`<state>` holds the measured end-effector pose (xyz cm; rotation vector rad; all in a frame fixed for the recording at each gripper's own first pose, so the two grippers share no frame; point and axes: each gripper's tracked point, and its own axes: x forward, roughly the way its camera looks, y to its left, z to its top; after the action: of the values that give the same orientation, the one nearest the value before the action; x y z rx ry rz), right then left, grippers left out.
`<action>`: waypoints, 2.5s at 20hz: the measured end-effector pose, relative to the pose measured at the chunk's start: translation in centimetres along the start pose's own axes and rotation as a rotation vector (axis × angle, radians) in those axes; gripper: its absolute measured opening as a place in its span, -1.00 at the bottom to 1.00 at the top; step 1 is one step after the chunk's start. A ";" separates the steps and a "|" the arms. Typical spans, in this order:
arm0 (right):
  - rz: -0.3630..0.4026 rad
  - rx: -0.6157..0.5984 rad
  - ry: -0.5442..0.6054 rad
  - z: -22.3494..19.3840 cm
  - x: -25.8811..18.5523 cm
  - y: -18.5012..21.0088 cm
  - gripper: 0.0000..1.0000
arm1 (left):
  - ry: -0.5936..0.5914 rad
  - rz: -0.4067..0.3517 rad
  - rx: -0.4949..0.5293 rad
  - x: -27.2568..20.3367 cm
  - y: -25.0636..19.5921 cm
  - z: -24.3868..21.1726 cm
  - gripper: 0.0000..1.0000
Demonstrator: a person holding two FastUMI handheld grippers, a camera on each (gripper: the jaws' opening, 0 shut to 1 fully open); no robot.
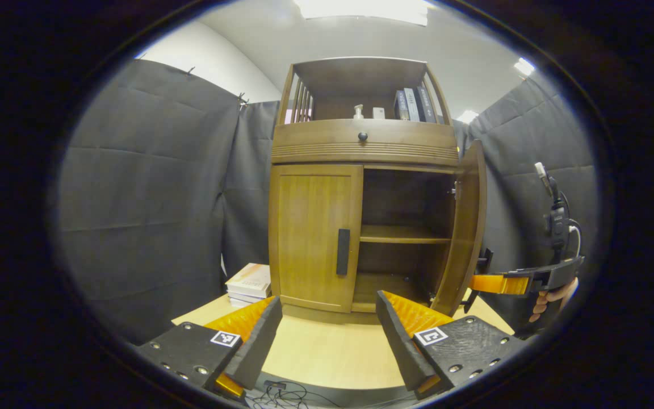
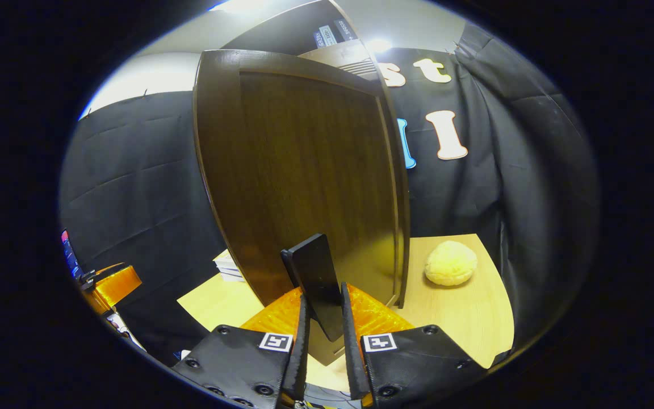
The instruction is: Open the right door of the double-door shoe cabinet with the right hand, and open the left door with the left hand.
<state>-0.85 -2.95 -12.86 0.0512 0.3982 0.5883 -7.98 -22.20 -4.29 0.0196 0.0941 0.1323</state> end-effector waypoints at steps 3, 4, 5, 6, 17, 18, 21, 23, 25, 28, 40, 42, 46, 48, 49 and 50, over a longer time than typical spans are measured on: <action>-0.013 -0.005 -0.007 0.1 -0.9 -2.4 -0.37 | 0.008 0.026 0.000 -1.4 -1.5 -0.9 0.92; -0.035 -0.017 -0.010 0.4 -1.6 -3.5 -0.38 | 0.008 0.029 -0.002 -1.8 -2.1 -1.0 0.92; -0.046 -0.033 -0.028 0.5 -1.2 -4.3 -0.53 | 0.009 0.031 -0.002 -2.1 -2.6 -1.0 0.92; -0.054 -0.057 -0.033 0.4 -2.1 -5.3 -0.68 | 0.009 0.031 0.000 -2.3 -3.0 -1.2 0.92; -0.089 -0.032 -0.091 2.0 -3.5 -7.9 -0.68 | 0.011 -0.027 0.031 -2.1 -7.2 -0.8 0.92; -0.100 -0.032 -0.096 2.0 -3.8 -7.7 -0.72 | 0.008 -0.045 0.018 -1.9 -7.2 -0.9 0.93; -0.129 -0.016 -0.081 2.1 -4.1 -7.9 -0.77 | 0.019 -0.070 -0.002 -1.3 -6.8 -1.1 0.93; -0.152 -0.016 -0.072 2.2 -4.7 -7.9 -0.61 | 0.020 -0.081 -0.002 -0.5 -6.1 -1.0 0.93; -0.185 -0.025 -0.074 1.5 -6.5 -7.5 -0.61 | 0.025 -0.091 -0.005 0.5 -5.0 -0.9 0.93; -0.283 -0.081 -0.082 0.8 -9.5 -7.8 -0.72 | 0.023 -0.108 -0.013 2.5 -2.4 -0.6 0.92; -0.353 -0.051 -0.193 4.7 -6.8 7.0 -0.94 | 0.013 -0.240 -0.029 10.3 8.4 0.0 0.93; -0.365 -0.065 -0.233 5.6 -5.9 8.7 -1.00 | 0.005 -0.273 -0.028 10.9 9.2 0.3 0.93; -0.357 -0.063 -0.272 6.9 -4.0 10.5 -0.54 | -0.012 -0.306 -0.026 12.5 9.8 0.6 0.93; -0.343 -0.052 -0.278 7.0 -3.0 11.1 0.21 | -0.015 -0.322 -0.033 13.7 9.2 0.8 0.91; -0.346 -0.054 -0.282 7.1 -3.3 11.1 0.59 | -0.016 -0.328 -0.035 14.4 8.9 1.1 0.91; -0.351 -0.060 -0.285 7.2 -2.4 11.0 0.97 | -0.018 -0.333 -0.034 15.2 8.5 1.3 0.91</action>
<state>-5.78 5.38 -3.59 0.0065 0.1069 0.2398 6.07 -11.78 -4.19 -0.0286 0.0761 -0.1993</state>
